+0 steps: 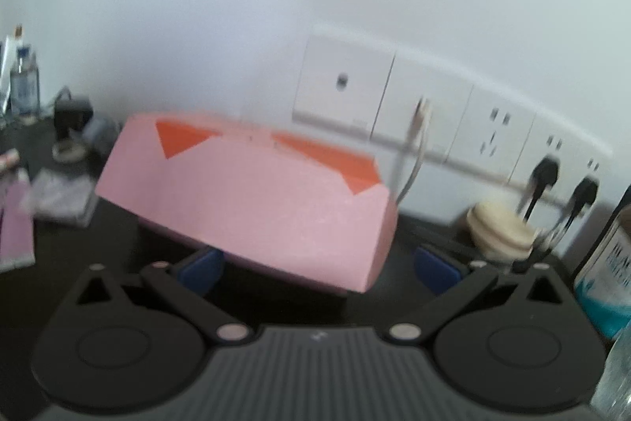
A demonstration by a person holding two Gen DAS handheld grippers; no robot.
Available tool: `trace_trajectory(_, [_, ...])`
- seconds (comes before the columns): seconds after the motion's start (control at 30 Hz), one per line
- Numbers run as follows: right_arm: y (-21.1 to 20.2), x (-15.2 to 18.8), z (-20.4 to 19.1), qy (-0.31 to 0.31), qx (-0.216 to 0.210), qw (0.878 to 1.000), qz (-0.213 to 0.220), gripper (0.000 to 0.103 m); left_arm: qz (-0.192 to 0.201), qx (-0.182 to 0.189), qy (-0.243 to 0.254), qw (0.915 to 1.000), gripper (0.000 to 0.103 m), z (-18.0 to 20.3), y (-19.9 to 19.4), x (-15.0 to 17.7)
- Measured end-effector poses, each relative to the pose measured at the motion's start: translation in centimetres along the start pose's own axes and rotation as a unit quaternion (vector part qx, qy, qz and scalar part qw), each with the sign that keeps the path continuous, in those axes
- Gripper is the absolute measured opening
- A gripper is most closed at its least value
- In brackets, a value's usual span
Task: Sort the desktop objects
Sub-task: 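Lift the pink box lid upward with the right gripper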
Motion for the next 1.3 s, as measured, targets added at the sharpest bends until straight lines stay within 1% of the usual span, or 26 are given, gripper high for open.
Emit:
trace_trajectory(0.1, [0.4, -1.7, 0.9, 0.005, 0.011, 1.000, 0.027, 0.102, -0.001, 0.001, -0.004, 1.0000, 0.103, 0.1, 0.0, 0.0])
trace_trajectory(0.2, [1.5, -2.9, 1.9, 0.023, 0.023, 0.999, 0.031, 0.102, 0.000, 0.002, -0.006, 1.0000, 0.103, 0.1, 0.0, 0.0])
trace_trajectory(0.37, [3.9, -3.1, 2.5, 0.030, 0.032, 0.999, 0.005, 0.102, -0.004, -0.002, -0.010, 0.9999, 0.103, -0.1, 0.1, 0.2])
trace_trajectory(0.5, [5.3, -2.3, 2.6, 0.036, 0.030, 0.998, -0.030, 0.102, -0.004, -0.010, -0.013, 0.9999, 0.103, -0.3, 0.1, -0.1])
trace_trajectory(0.6, [5.7, -1.7, 2.7, 0.045, 0.029, 0.997, -0.047, 0.102, 0.001, -0.012, -0.013, 0.9998, 0.103, -0.1, 0.2, -0.7])
trace_trajectory(0.73, [6.0, -1.5, 2.8, 0.058, 0.027, 0.996, -0.064, 0.102, 0.006, -0.005, -0.003, 1.0000, 0.103, 0.7, 0.6, -1.3])
trace_trajectory(1.0, [4.8, -1.6, 2.3, 0.045, 0.011, 0.995, -0.083, 0.102, 0.011, 0.005, 0.010, 0.9999, 0.103, 1.7, 0.5, -1.7])
trace_trajectory(1.3, [2.8, -0.7, 3.0, 0.095, 0.016, 0.989, -0.113, 0.102, 0.018, 0.016, 0.015, 0.9996, 0.103, 2.3, -0.1, -1.8])
Point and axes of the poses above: each gripper's, at about its wrist camera, not at the fingertips, and y roughly the way its jaws point, z to its right, x to its underside, the point moved 6 cm from there along y, roughly the way its jaws point, and after that the axes turned 13 degrees about z, right-handed, at the moved point
